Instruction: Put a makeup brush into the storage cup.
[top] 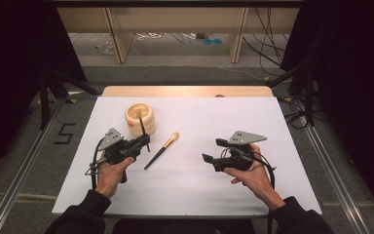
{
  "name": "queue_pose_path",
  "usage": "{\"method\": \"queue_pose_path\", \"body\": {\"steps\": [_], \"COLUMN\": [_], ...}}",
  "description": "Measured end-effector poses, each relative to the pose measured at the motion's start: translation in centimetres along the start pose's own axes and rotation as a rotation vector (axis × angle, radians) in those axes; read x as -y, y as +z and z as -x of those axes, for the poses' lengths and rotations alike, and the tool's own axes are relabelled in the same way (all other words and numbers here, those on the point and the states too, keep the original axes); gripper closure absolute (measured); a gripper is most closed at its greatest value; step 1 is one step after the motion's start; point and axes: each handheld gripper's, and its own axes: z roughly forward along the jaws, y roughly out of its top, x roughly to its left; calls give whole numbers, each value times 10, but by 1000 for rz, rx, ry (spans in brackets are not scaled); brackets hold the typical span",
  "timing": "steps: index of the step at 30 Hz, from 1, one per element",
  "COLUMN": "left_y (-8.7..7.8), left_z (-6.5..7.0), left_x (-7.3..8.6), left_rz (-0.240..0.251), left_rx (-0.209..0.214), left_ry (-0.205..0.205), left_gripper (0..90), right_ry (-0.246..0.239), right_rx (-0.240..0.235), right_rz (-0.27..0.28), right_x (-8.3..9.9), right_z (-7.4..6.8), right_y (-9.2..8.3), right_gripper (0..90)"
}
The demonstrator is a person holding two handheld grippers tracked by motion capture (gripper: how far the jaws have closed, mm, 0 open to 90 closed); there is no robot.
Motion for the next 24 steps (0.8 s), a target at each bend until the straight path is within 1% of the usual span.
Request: {"method": "queue_pose_path", "body": {"steps": [2, 3, 5, 6, 7, 8, 9, 12, 14, 19, 20, 21, 24], "left_y": [1, 1, 2, 3, 4, 4, 6, 8, 9, 12, 12, 12, 14], "left_z": [-2, -3, -4, -5, -6, -7, -9, -13, -15, -18, -19, -20, -23], "left_x": [-1, -2, -4, -5, -6, -7, -7, -9, -11, -15, -16, -17, -19], "left_rz": [4, 3, -1, 2, 2, 2, 8, 8, 8, 19, 20, 24, 29], "left_rx": [-1, -3, -9, -12, -17, -24, -24, -34, -40, -51, -54, -55, -66], "left_ry": [-17, -9, 5, 9, 14, 12, 12, 12, 13, 12, 13, 13, 6], "left_gripper": [835, 835, 835, 835, 835, 835, 835, 835, 835, 835, 835, 835, 835], "right_ry": [5, 6, 6, 9, 5, 9, 19, 9, 4, 17, 18, 18, 19], "right_rx": [5, 11, 19, 10, 15, 22, 7, 1, 7, -1, 3, 8, 10], "right_rz": [10, 1, 5, -2, -2, 1, -10, -8, -19, -17, -31, -25, -33], "right_x": [2, 2, 5, 6, 7, 8, 10, 12, 13, 16, 16, 17, 18], "right_z": [-1, -2, -3, -3, -3, -3, -4, -5, -6, -6, -6, -6, -6], "right_y": [-2, -4, -5, -6, -7, -7, -9, -9, -12, -13, -14, -14, -15], "right_gripper": [226, 219, 210, 209, 206, 204, 214, 213, 212, 207, 204, 205, 204]}}
